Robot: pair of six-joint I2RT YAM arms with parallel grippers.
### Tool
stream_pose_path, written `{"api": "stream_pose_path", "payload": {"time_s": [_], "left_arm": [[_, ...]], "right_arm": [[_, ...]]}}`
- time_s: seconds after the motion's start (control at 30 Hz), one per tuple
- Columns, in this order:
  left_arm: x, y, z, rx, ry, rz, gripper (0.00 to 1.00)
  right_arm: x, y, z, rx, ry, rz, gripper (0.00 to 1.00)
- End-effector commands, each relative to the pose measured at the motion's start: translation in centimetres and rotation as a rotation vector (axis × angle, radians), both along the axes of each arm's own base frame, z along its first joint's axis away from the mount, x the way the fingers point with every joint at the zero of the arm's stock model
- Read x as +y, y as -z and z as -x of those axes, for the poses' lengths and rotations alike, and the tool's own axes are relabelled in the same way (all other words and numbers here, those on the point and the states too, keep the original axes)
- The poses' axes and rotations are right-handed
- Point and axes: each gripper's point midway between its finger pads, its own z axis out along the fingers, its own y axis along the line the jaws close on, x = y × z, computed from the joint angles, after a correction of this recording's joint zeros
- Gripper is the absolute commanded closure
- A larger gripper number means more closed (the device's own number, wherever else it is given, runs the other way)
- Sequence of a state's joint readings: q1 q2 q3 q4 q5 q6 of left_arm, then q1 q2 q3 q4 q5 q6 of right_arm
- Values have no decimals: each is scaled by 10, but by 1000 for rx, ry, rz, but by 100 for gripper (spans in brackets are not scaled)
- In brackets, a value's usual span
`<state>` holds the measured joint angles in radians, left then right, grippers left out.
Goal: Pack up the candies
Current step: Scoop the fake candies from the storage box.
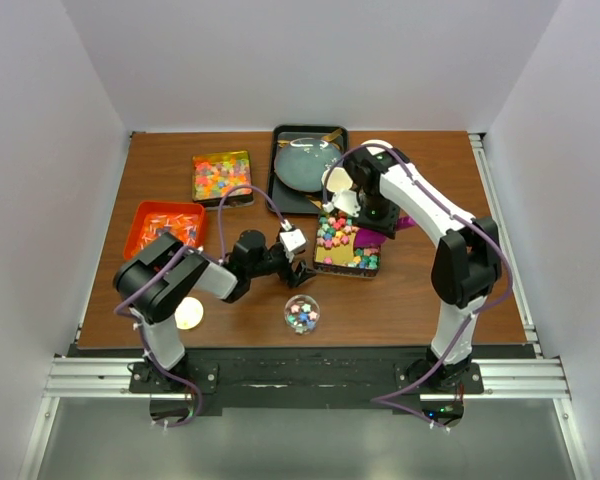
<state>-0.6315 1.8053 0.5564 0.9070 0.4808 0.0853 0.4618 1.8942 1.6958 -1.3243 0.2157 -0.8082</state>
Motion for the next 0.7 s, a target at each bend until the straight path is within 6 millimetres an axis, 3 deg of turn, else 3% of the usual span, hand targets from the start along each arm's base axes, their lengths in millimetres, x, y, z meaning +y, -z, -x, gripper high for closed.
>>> {"api": "stream_pose_path", "payload": {"time_s": [0.0,0.23,0.53,0.67], "left_arm": [[-4,-5,-2,-27,-16,60,23],[-9,2,-8,-30,-33,98,25],[-15,6,-14,9,-58,146,25],[-18,5,-19,9,-68,162,25]], "right_arm": [[12,-7,6,0,9,-6,100],[20,2,12,12,58,-5,100],[32,15,17,-31,247,-47,100],[32,24,30,-17,336,-55,100]]}}
